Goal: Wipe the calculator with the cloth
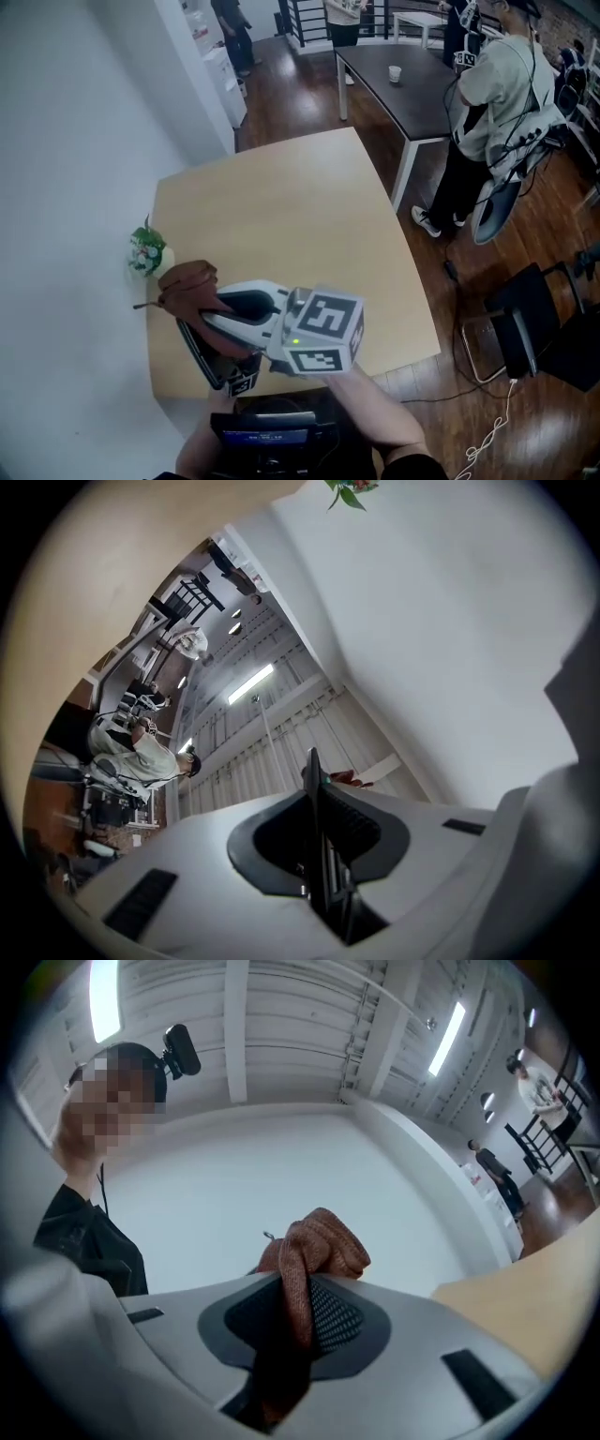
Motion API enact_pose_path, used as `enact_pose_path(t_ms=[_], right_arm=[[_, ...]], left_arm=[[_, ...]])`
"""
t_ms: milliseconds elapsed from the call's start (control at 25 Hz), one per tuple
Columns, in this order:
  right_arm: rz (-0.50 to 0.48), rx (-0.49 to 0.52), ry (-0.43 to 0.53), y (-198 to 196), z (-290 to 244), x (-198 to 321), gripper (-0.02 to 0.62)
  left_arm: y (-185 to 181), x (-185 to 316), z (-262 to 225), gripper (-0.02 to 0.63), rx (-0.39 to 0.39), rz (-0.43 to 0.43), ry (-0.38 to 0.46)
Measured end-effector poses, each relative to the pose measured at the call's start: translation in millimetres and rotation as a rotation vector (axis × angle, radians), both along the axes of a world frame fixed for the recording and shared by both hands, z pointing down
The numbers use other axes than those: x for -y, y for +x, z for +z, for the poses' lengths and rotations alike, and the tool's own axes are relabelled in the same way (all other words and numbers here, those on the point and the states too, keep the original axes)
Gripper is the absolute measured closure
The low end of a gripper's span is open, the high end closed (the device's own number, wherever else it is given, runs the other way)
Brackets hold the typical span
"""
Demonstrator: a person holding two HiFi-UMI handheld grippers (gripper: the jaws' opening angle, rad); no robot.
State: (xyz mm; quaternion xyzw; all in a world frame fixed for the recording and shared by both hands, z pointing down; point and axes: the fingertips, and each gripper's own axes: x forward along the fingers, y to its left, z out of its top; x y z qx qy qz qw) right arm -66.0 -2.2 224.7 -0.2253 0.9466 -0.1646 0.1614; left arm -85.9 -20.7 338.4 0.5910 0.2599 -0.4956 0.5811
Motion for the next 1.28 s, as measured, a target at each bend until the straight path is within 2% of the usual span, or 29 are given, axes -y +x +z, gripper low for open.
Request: enact_pose_path(t_ms=[240,320,400,480,560,600,680,760,880,1040,1120,1200,1280], right_arm=[[0.153,-0.168,-0.080,34.6,48.7,15.1,0.514],[0.203,-0.190,-0.085,49.9,52.4,16.5,0.515],[0.202,-0.128,-0.055,64.3,34.0,11.7,0.515],[0.138,-0.005,0.000,70.6,0.0,-2.1,0.515],[0.035,0.095,0.037,60.8,-26.2,-20.5,0.514],[-0.006,0.106,0.040,51.2,-29.9,-26.8,0.514],[-0.027,0.057,0.025,32.4,-19.1,-26.6,0.514],[0.018,-0.010,-0.004,24.4,1.4,-13.4,0.512],[0.090,-0.068,-0.042,26.1,27.2,9.3,0.512],[0.179,-0.188,-0.095,34.7,61.0,32.6,0.512],[0.225,-0.245,-0.127,39.0,78.6,34.0,0.514],[0.262,-0.261,-0.144,44.5,88.2,30.7,0.514],[0.275,-0.219,-0.128,54.1,77.6,29.5,0.514]], left_arm=[[1.6,-2.7,3.5,0.561,0.025,-0.072,-0.051],[1.5,-1.3,8.3,0.563,0.030,-0.079,-0.067],[9.9,-4.0,-4.5,0.563,0.022,-0.067,-0.018],[21.0,-8.4,-22.8,0.565,0.017,-0.051,0.046],[22.5,-10.3,-20.4,0.565,0.027,-0.046,0.034],[21.0,-10.8,-15.2,0.565,0.030,-0.045,0.018],[18.2,-10.0,-10.8,0.565,0.022,-0.046,-0.005],[17.6,-6.3,-13.8,0.563,-0.002,-0.044,-0.019],[13.4,3.6,-12.0,0.565,-0.018,-0.052,-0.038],[10.7,20.8,6.6,0.565,-0.015,-0.083,-0.127],[7.2,20.0,6.7,0.566,-0.015,-0.094,-0.136],[1.7,19.5,5.8,0.566,-0.018,-0.101,-0.122],[0.5,28.8,1.0,0.566,-0.030,-0.108,-0.114]])
